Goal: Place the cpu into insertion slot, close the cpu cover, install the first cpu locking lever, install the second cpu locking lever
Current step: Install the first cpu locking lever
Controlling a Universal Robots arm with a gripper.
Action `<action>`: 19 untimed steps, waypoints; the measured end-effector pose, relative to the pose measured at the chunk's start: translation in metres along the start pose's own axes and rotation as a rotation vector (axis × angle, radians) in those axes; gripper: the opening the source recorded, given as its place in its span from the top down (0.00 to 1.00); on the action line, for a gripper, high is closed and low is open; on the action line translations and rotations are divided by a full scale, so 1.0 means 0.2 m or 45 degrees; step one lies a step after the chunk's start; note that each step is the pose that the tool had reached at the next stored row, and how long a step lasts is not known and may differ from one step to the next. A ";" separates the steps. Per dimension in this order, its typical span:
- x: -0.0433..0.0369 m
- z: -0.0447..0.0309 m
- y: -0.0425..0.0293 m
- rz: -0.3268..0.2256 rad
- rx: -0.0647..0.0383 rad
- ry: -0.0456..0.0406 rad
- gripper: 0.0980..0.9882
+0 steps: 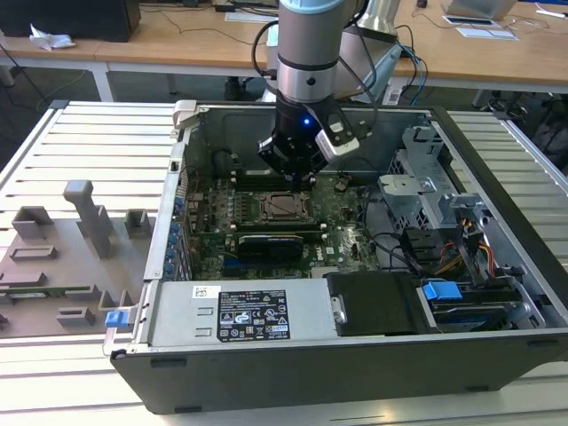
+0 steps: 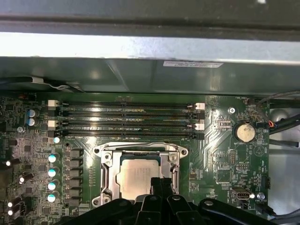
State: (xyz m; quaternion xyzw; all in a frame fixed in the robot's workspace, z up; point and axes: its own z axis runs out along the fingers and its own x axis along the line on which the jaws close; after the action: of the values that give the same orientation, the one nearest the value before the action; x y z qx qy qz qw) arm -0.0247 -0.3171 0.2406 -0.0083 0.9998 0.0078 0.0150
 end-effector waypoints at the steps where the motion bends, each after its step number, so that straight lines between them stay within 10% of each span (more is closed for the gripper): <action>1: 0.000 -0.001 0.000 0.000 0.000 0.000 0.99; 19: -0.001 -0.030 0.000 0.000 0.000 0.000 0.99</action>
State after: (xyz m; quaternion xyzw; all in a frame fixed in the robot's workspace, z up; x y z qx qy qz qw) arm -0.0247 -0.3171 0.2467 -0.0083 0.9998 0.0077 0.0150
